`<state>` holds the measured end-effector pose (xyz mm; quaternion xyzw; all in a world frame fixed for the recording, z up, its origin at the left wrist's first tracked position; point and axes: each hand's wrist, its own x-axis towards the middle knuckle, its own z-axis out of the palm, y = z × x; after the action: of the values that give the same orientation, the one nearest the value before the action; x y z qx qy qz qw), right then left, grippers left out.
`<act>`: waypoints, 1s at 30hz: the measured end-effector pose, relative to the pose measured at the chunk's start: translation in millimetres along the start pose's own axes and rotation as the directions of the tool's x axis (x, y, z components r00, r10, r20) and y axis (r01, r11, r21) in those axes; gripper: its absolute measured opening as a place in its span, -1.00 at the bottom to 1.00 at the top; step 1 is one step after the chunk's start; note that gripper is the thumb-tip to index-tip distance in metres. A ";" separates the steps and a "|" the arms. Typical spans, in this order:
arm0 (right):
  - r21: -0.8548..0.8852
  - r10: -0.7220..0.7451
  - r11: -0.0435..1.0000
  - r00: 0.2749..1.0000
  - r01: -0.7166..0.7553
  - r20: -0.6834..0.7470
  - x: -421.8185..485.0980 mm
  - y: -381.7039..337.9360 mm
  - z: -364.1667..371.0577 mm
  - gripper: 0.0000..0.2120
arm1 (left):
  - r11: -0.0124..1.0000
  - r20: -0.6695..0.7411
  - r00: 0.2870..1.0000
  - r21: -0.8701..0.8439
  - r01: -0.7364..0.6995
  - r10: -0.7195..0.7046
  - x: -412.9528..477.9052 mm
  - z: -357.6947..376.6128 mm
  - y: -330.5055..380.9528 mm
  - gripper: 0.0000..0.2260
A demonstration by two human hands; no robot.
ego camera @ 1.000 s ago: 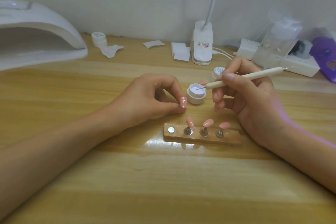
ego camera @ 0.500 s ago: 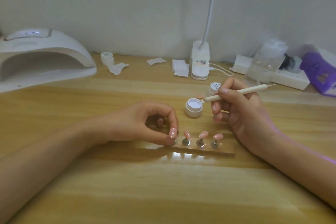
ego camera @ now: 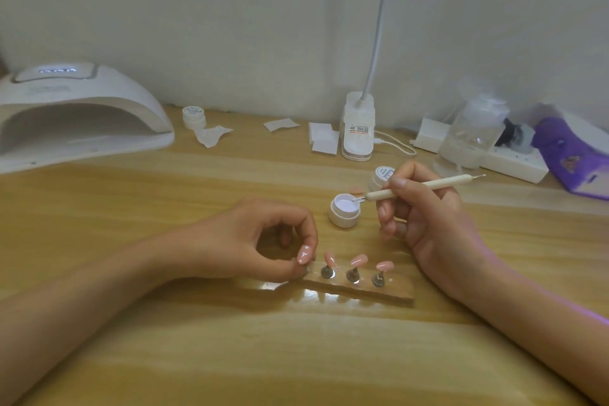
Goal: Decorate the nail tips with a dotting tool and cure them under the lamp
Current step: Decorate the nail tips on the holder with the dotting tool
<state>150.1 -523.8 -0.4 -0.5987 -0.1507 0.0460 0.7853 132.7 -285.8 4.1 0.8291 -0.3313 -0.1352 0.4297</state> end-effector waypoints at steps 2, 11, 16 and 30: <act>0.014 0.003 1.000 1.000 -0.003 -0.012 0.2 -0.1 -0.9 -0.85 | 0.999 -0.002 1.000 0.031 -0.014 0.014 -0.1 0.1 0.2 -0.79; 0.045 0.027 0.999 0.999 -0.025 -0.036 1.8 1.2 -5.2 -0.86 | 0.999 -0.118 0.993 -0.036 0.024 -0.028 0.4 5.5 -0.5 -0.79; 0.048 0.033 0.998 0.999 -0.031 -0.032 2.1 1.5 -6.2 -0.85 | 0.996 -0.078 0.995 -0.064 0.056 -0.061 -0.9 -0.9 2.3 -0.75; 0.064 0.049 0.997 0.999 -0.047 -0.023 4.1 2.6 -8.1 -0.86 | 0.997 -0.172 0.985 0.072 -0.009 0.022 2.8 23.3 10.2 -0.87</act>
<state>156.7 -529.6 -4.1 -0.5777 -0.1250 0.0622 0.8043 118.4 -306.4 -1.4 0.8499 -0.3038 -0.0476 0.4280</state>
